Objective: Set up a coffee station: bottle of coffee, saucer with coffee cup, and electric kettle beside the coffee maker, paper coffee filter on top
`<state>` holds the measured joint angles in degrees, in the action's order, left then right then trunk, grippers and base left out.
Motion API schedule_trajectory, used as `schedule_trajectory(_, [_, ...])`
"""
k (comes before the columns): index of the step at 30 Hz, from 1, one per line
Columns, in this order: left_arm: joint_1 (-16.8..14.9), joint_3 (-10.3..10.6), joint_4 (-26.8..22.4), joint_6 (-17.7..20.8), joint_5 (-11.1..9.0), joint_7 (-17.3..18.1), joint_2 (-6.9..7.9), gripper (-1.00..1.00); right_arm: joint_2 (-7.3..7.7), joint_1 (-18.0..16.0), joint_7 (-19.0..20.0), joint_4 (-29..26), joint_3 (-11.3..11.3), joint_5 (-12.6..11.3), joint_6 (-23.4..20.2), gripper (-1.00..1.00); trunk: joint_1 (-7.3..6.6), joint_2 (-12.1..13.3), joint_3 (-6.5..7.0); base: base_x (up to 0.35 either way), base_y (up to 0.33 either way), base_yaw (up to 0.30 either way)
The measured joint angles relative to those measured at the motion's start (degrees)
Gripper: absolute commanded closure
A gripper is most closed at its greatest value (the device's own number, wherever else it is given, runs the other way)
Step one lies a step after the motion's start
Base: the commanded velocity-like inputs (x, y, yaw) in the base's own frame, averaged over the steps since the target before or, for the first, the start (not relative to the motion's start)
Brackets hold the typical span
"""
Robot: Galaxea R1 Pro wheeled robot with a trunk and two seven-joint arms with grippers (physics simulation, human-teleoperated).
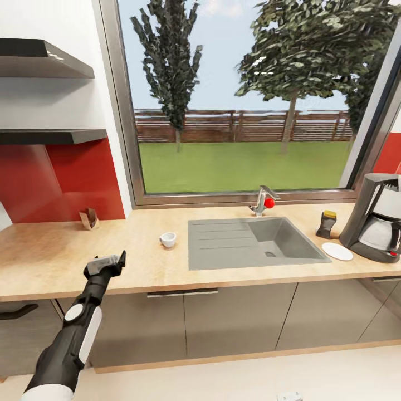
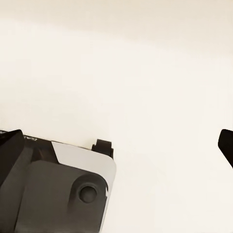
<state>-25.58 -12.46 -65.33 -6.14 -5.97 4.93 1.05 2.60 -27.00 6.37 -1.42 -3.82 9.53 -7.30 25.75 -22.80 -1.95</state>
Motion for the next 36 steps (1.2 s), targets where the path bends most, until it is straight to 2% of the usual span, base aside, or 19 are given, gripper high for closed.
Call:
schedule_trajectory(2, [-2.6, 0.9, -1.3, 8.3, 0.2, 0.1, 0.28, -1.00, 0.00, 0.0, 0.0, 0.0, 0.0, 0.0, 0.0, -1.00, 0.00, 0.0, 0.00, 0.000, 0.000, 0.000])
schedule_trajectory(3, [-5.0, 1.3, -1.8, 14.5, 0.4, 0.4, 0.62, -1.00, -0.02, 0.0, 0.0, 0.0, 0.0, 0.0, 0.0, -1.00, 0.00, 0.0, 0.01, 0.000, 0.000, 0.000])
schedule_trajectory(4, [-6.1, 1.4, -1.9, 16.8, 0.5, 0.6, 0.77, -1.00, -0.03, 0.0, 0.0, 0.0, 0.0, 0.0, 0.0, -1.00, 0.00, 0.0, 0.00, 0.000, 0.000, 0.000])
schedule_trajectory(5, [-8.7, 1.6, -2.1, 22.8, 0.5, 0.9, 1.34, -1.00, -0.05, 0.1, 0.0, 0.1, 0.0, 0.0, 0.0, -1.00, 0.00, 0.0, 0.02, 0.000, 0.000, 0.000])
schedule_trajectory(8, [-14.4, 1.8, -1.9, 35.0, 0.5, 2.1, 3.81, -1.00, -0.24, 0.2, 0.0, 0.1, 0.0, 0.0, 0.0, -1.00, 0.00, 0.0, 0.01, 0.000, 0.000, 0.000])
schedule_trajectory(9, [-16.8, 2.2, -1.8, 40.6, 0.5, 3.1, 4.80, -1.00, -0.28, 0.3, 0.0, 0.1, 0.0, 0.1, 0.0, -1.00, 0.00, 0.0, 0.01, 0.000, 0.000, 0.000])
schedule_trajectory(13, [-22.4, 4.8, -1.6, 53.6, 0.6, 5.0, 6.31, -1.00, -0.32, 0.4, 0.0, 0.1, 0.0, 0.1, 0.0, -1.00, 0.00, 0.0, 0.00, 0.000, 0.000, 0.000])
schedule_trajectory(16, [-25.4, 8.1, -1.5, 61.5, 0.7, 5.3, 6.94, -1.00, -0.34, 0.4, 0.1, 0.1, -0.1, 0.1, 0.0, -1.00, 0.00, 0.0, 0.00, 0.000, 0.000, 0.000])
schedule_trajectory(20, [-27.9, 12.3, -0.8, 64.2, 1.3, 5.3, 7.08, -1.00, -0.33, 0.7, 0.2, 0.1, -0.1, 0.2, -0.1, -1.00, 0.00, 0.0, 0.00, 0.000, 0.000, 0.000])
schedule_trajectory(27, [-27.4, 14.2, -0.6, 65.0, 1.6, 5.5, 7.02, -1.00, -0.31, 1.2, 0.1, 0.1, -0.1, 0.3, -0.1, -1.00, 0.00, 0.0, 0.00, 0.000, 0.000, 0.000])
schedule_trajectory(30, [-27.2, 17.3, 0.0, 65.1, 1.5, 5.6, 7.10, -1.00, -0.33, 1.2, 0.1, 0.1, -0.1, 0.2, 0.0, -1.00, 0.00, 0.0, 0.00, 0.000, 0.000, 0.000])
schedule_trajectory(32, [-27.3, 18.2, 1.9, 65.1, 1.6, 5.6, 7.14, -1.00, -0.33, 1.4, 0.1, 0.1, -0.1, 0.2, 0.0, -1.00, 0.00, 0.0, 0.00, 0.000, 0.000, 0.000])
schedule_trajectory(36, [-28.1, 18.6, 7.5, 65.2, 1.6, 5.6, 7.40, -1.00, -0.33, 1.5, 0.0, 0.1, -0.1, 0.2, 0.0, -1.00, 0.00, 0.0, 0.00, 0.000, 0.000, 0.000])
